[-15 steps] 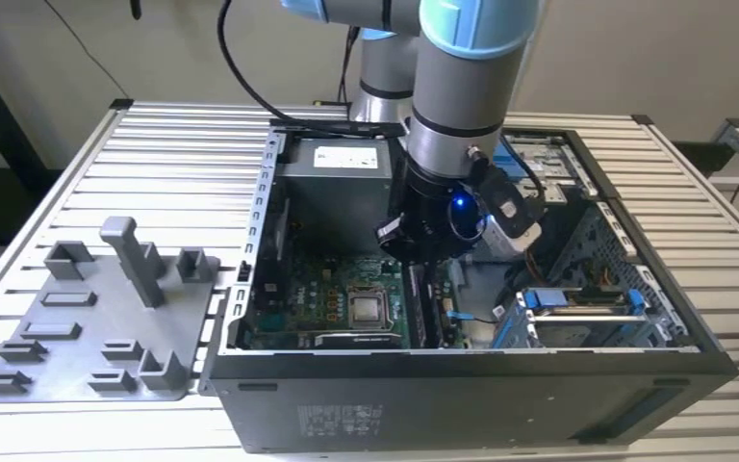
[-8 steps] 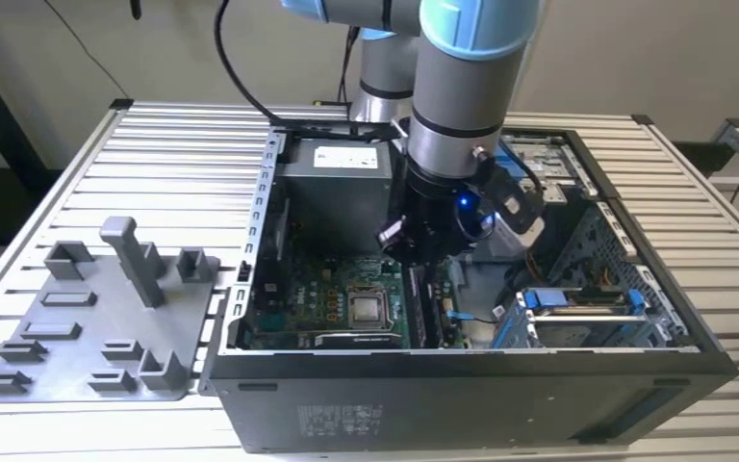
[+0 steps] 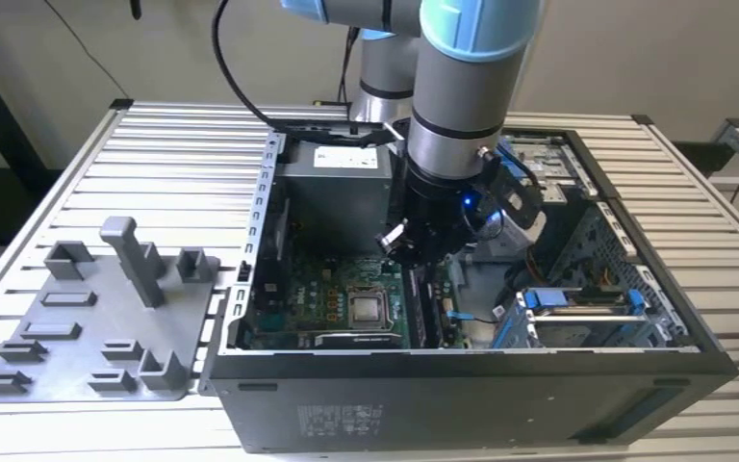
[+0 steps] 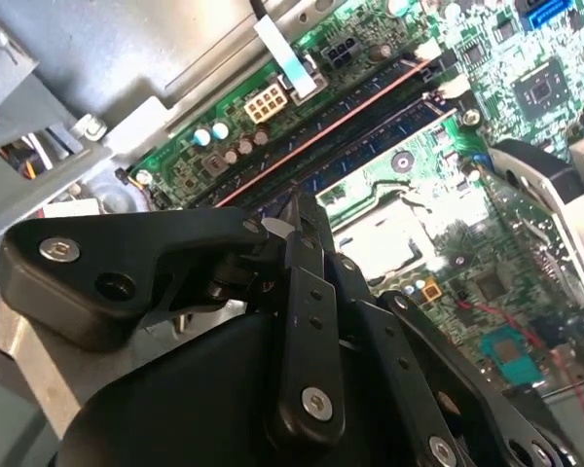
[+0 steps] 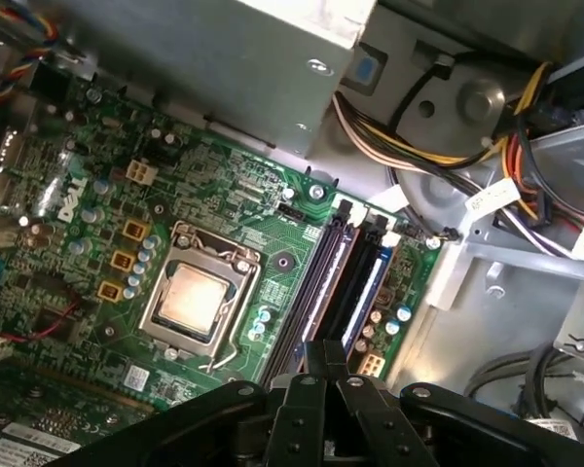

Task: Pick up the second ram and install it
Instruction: 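Press down the second ram until it locks into place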

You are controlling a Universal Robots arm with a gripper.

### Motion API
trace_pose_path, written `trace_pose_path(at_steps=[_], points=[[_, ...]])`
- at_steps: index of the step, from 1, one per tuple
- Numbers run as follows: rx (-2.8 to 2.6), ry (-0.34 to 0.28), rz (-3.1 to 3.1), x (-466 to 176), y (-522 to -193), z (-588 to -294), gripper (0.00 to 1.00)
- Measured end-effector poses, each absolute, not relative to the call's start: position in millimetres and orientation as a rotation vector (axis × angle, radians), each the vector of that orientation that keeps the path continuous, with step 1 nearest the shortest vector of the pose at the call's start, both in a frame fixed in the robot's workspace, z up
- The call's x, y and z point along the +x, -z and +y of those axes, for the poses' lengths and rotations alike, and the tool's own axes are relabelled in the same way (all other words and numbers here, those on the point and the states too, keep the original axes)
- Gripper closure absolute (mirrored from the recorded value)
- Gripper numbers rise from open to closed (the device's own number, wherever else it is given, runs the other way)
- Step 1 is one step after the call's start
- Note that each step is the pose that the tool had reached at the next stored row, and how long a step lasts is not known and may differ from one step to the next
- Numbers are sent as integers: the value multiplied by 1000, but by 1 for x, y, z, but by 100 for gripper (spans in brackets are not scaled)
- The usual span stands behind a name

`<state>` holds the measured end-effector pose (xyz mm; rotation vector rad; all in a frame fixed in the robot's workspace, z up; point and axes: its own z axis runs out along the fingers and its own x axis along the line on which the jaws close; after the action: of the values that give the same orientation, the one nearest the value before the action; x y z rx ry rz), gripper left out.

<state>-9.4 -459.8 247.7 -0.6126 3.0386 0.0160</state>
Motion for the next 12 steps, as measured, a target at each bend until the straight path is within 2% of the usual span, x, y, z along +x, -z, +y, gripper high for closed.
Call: trace_pose_path(at_steps=[12], points=[[-857, -21, 2980, -9, -246, -460, 89]])
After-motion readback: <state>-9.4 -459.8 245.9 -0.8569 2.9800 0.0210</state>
